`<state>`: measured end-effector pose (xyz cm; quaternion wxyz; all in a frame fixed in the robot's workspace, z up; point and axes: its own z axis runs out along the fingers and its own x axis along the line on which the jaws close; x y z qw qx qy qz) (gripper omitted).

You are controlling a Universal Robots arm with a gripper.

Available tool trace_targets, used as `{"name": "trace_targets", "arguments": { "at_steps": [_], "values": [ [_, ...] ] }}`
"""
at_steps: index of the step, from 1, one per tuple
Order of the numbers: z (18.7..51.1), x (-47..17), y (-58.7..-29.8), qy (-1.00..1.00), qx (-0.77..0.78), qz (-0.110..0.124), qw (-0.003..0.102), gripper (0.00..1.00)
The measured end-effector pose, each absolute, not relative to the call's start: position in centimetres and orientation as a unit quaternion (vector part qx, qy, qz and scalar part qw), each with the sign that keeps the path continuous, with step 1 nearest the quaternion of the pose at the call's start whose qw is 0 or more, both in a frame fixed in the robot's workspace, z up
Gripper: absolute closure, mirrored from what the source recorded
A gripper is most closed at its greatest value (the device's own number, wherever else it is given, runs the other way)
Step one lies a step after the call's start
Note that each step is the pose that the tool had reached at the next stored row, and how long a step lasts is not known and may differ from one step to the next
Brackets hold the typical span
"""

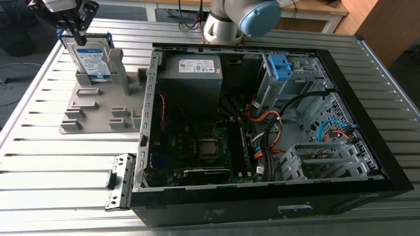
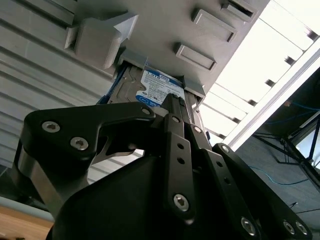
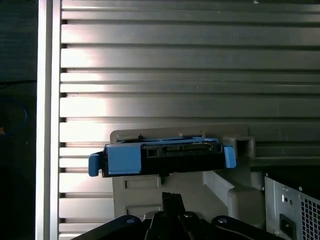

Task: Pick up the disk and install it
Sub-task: 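Pick up the disk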

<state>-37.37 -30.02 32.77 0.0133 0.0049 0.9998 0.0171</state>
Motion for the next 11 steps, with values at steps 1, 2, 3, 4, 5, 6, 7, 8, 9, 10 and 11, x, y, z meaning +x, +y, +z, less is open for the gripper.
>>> {"name": "trace_targets", "arguments": {
  "at_steps": [1,2,3,4,5,6,7,8,9,10,11],
  "values": [
    [32.77,-37.37,-30.02,1.000,0.000,0.017,0.013,0.89],
    [32.77,-37.37,-30.02,1.000,-0.005,0.017,0.013,0.89],
    [32.77,-37.37,-30.02,1.000,-0.011,0.017,0.013,0.89],
    [32.77,-37.37,-30.02,1.000,-0.016,0.017,0.013,0.89],
    [32.77,-37.37,-30.02,1.000,-0.022,0.017,0.013,0.89],
    [32.77,-37.37,-30.02,0.999,-0.027,0.018,0.013,0.89],
    [32.77,-37.37,-30.02,0.999,-0.032,0.018,0.013,0.89],
    [32.77,-37.37,-30.02,0.999,-0.038,0.018,0.013,0.89],
    [32.77,-37.37,-30.02,0.999,-0.043,0.018,0.012,0.89],
    [32.77,-37.37,-30.02,0.999,-0.048,0.018,0.012,0.89],
    [32.77,-37.37,-30.02,0.998,-0.054,0.018,0.012,0.89]
  ]
}}
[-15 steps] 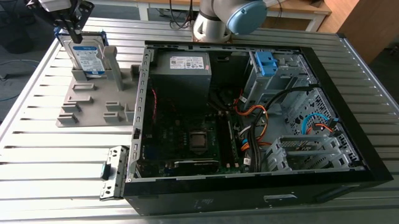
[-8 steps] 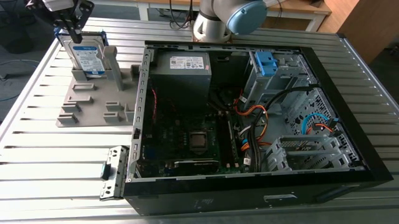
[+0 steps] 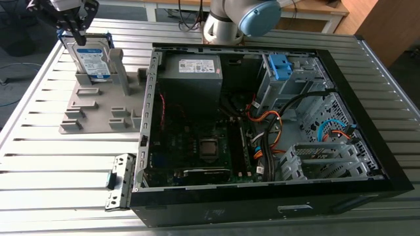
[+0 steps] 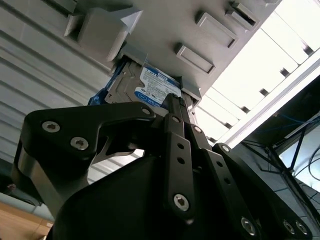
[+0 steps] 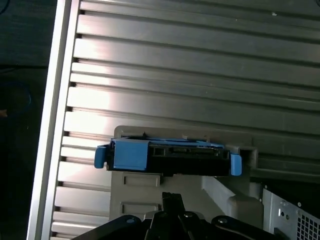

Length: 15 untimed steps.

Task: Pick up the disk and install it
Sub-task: 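Pick up the disk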

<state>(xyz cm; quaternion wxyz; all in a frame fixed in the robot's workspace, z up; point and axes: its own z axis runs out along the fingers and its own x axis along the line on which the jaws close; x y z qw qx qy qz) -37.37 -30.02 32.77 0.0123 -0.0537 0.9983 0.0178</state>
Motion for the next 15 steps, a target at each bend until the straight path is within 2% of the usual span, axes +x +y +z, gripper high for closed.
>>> {"name": "trace_targets", "arguments": {
  "at_steps": [15],
  "values": [
    [32.77,-37.37,-30.02,0.992,-0.125,0.019,0.011,0.89]
  ]
}}
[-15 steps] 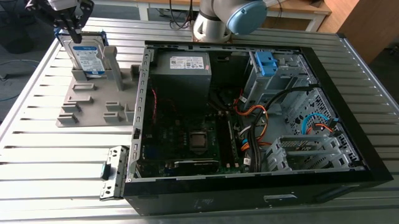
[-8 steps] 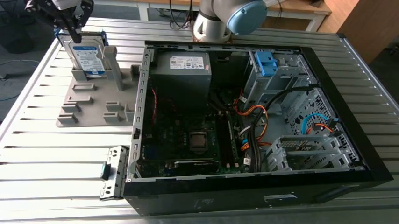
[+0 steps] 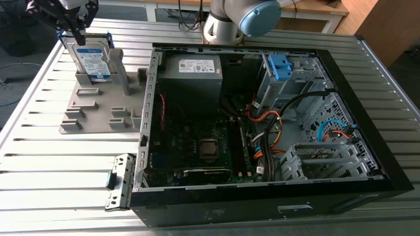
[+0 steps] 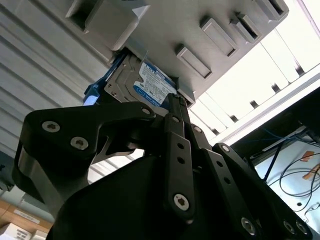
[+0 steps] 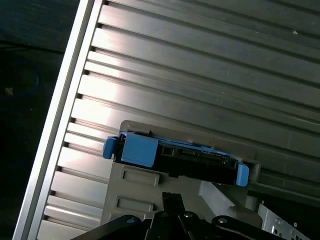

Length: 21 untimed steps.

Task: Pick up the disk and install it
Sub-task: 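Pick up the disk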

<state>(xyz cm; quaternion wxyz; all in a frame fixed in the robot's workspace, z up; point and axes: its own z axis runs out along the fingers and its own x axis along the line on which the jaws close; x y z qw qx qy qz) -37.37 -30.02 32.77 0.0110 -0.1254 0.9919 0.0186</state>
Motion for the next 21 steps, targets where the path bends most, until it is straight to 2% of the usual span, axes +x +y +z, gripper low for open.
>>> {"name": "trace_targets", "arguments": {
  "at_steps": [21],
  "values": [
    [32.77,-37.37,-30.02,0.979,-0.203,0.019,0.009,0.89]
  ]
}}
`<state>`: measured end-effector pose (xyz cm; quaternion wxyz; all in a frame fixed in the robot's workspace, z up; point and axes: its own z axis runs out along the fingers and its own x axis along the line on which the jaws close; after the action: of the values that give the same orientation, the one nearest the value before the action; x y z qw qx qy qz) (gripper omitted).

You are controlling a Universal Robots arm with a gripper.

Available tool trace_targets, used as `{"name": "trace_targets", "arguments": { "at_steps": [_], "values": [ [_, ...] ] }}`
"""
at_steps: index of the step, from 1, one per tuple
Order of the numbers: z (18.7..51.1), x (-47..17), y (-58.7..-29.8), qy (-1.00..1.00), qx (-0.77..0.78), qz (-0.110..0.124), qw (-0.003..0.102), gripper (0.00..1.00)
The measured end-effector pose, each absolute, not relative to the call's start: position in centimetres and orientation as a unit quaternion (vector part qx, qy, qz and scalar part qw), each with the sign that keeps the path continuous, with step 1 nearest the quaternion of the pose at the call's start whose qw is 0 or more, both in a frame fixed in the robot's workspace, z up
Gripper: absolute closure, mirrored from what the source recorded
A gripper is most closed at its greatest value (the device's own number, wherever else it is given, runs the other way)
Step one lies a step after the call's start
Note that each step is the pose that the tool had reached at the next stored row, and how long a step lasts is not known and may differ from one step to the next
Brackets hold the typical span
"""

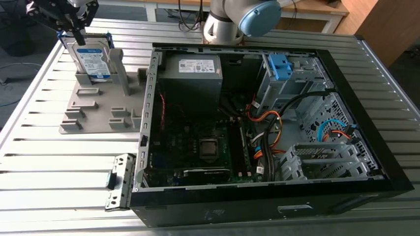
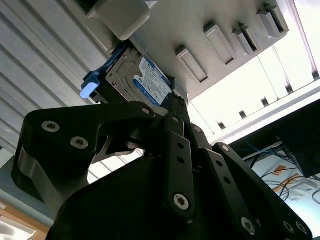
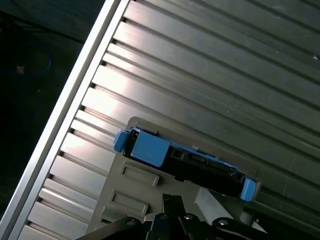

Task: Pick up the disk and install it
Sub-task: 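Pick up the disk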

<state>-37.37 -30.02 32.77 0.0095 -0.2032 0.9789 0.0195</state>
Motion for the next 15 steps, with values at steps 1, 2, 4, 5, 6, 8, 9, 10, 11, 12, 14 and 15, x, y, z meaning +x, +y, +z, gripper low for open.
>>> {"name": "trace_targets", "arguments": {
  "at_steps": [1,2,4,5,6,8,9,10,11,12,14,15],
  "values": [
    [32.77,-37.37,-30.02,0.978,-0.206,0.019,0.009,0.89],
    [32.77,-37.37,-30.02,0.978,-0.209,0.020,0.009,0.89],
    [32.77,-37.37,-30.02,0.976,-0.215,0.020,0.009,0.89],
    [32.77,-37.37,-30.02,0.976,-0.217,0.020,0.009,0.89],
    [32.77,-37.37,-30.02,0.975,-0.220,0.020,0.009,0.89],
    [32.77,-37.37,-30.02,0.974,-0.226,0.020,0.009,0.89],
    [32.77,-37.37,-30.02,0.973,-0.228,0.020,0.009,0.89],
    [32.77,-37.37,-30.02,0.973,-0.231,0.020,0.009,0.89],
    [32.77,-37.37,-30.02,0.972,-0.234,0.020,0.009,0.89],
    [32.77,-37.37,-30.02,0.971,-0.237,0.020,0.009,0.89],
    [32.77,-37.37,-30.02,0.970,-0.242,0.020,0.009,0.89],
    [32.77,-37.37,-30.02,0.969,-0.245,0.020,0.009,0.89]
  ]
}}
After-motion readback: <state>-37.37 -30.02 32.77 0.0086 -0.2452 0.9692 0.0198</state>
